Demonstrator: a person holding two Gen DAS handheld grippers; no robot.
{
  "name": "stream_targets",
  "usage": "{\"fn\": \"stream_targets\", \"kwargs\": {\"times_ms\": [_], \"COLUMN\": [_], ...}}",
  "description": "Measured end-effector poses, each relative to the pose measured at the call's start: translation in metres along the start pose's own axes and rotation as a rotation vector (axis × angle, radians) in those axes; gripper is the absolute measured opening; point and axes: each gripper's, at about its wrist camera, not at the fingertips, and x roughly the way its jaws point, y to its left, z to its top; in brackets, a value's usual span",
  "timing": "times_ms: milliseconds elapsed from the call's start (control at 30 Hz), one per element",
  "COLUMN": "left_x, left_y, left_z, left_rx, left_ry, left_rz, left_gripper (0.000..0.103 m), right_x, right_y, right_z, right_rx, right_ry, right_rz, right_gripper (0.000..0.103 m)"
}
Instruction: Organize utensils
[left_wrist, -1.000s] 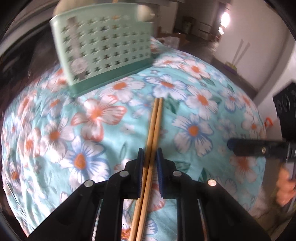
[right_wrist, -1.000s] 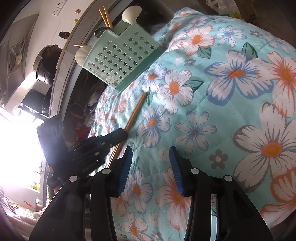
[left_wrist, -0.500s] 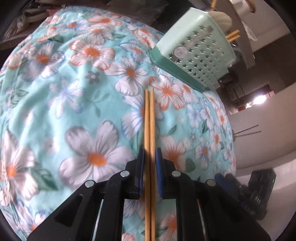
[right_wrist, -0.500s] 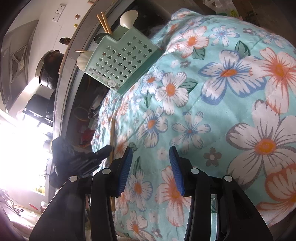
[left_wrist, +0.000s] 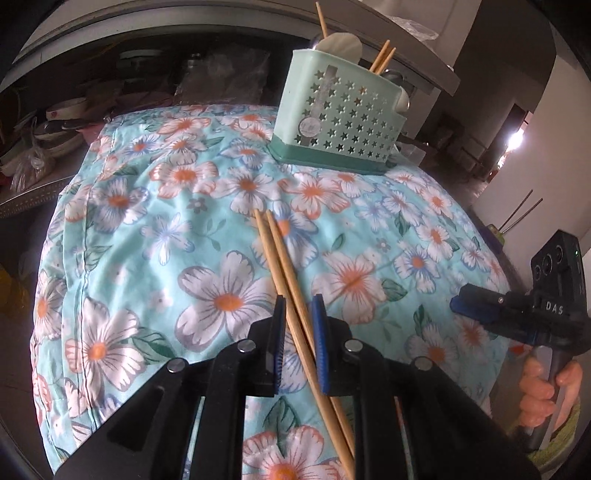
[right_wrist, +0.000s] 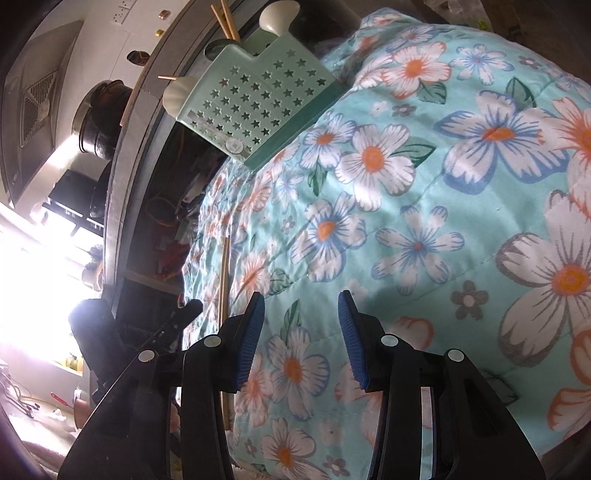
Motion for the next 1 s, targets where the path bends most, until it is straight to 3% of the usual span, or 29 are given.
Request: {"fn": "stream_targets", "kwargs": {"times_ms": [100, 367, 667, 800, 900, 1000], "left_x": [0.014, 0.016, 0.009, 0.002, -0.001, -0.001], "left_y": [-0.007, -0.012, 0.001, 0.014, 0.02, 0.022], "left_z": [-0.009, -0.014, -0.019, -0.023, -0.026, -0.026], "left_rx": [0.057, 0.146, 0.144, 0.107, 0.086, 0.07], "left_ry": [0.037, 0.017, 0.0, -0.004, -0.005, -0.004], "left_rz": [0.054, 0.116, 0.159, 0.175, 0.173, 0.161], "left_gripper": [0.013, 0.016, 0.016, 0.015, 0.015, 0.015], "right_x": [0.006, 0.021, 0.073, 0.108, 0.132, 0.142], "right_y": [0.008, 0.031, 0.085, 0.102, 0.108, 0.114], "right_z": [-0.002, -0.002, 0.009, 0.013, 0.009, 0.002], "right_rx": [-0.014, -0.056, -0.167, -0.227, -0.281, -0.347], "right_ry": [0.013, 0.037, 0.122, 0.178, 0.224, 0.221], "right_rz": [-0.001, -0.005, 0.054, 0.025, -0.03, -0.099], "right_gripper": [0.041, 0.041, 0.041, 0.041, 0.033, 0.017]}}
